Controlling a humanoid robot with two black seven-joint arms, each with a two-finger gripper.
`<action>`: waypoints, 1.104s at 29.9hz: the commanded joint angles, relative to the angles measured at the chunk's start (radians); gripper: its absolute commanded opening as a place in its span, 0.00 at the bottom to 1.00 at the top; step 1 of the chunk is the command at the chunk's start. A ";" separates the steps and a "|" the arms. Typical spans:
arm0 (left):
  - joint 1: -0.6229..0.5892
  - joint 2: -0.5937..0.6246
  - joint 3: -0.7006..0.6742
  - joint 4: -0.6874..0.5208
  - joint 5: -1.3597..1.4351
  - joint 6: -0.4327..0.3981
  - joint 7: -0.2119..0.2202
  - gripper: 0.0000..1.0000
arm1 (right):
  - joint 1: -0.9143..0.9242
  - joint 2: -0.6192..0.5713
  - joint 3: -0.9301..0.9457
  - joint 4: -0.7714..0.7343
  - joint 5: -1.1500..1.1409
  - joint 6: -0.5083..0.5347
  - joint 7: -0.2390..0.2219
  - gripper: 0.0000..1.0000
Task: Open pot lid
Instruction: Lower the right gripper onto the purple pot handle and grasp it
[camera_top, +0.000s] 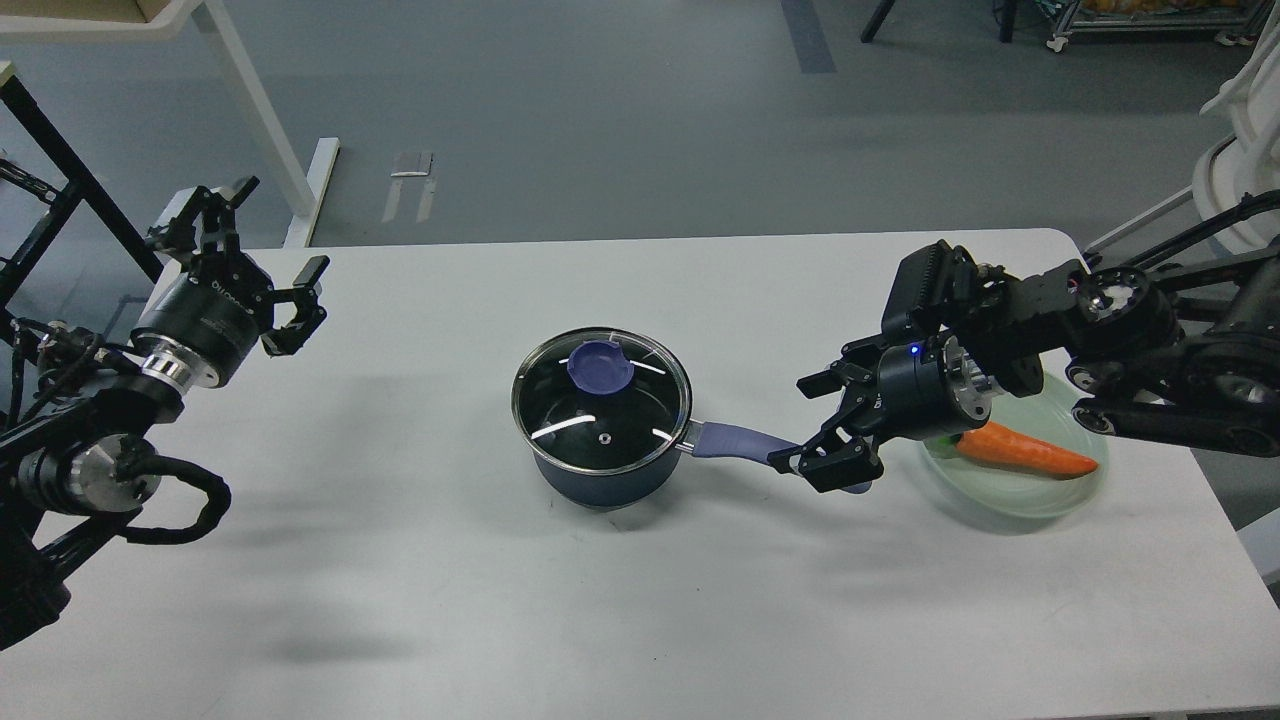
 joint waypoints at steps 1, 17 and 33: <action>-0.001 0.001 0.000 -0.002 0.000 0.001 0.000 0.99 | -0.016 0.015 -0.005 0.000 -0.002 -0.002 0.000 0.87; -0.001 -0.005 0.000 -0.002 0.002 0.001 0.000 0.99 | -0.030 0.033 -0.038 -0.023 -0.003 -0.013 0.000 0.45; -0.049 0.004 0.041 0.016 0.112 0.001 -0.031 0.99 | -0.025 0.036 -0.045 -0.044 -0.006 -0.013 0.000 0.27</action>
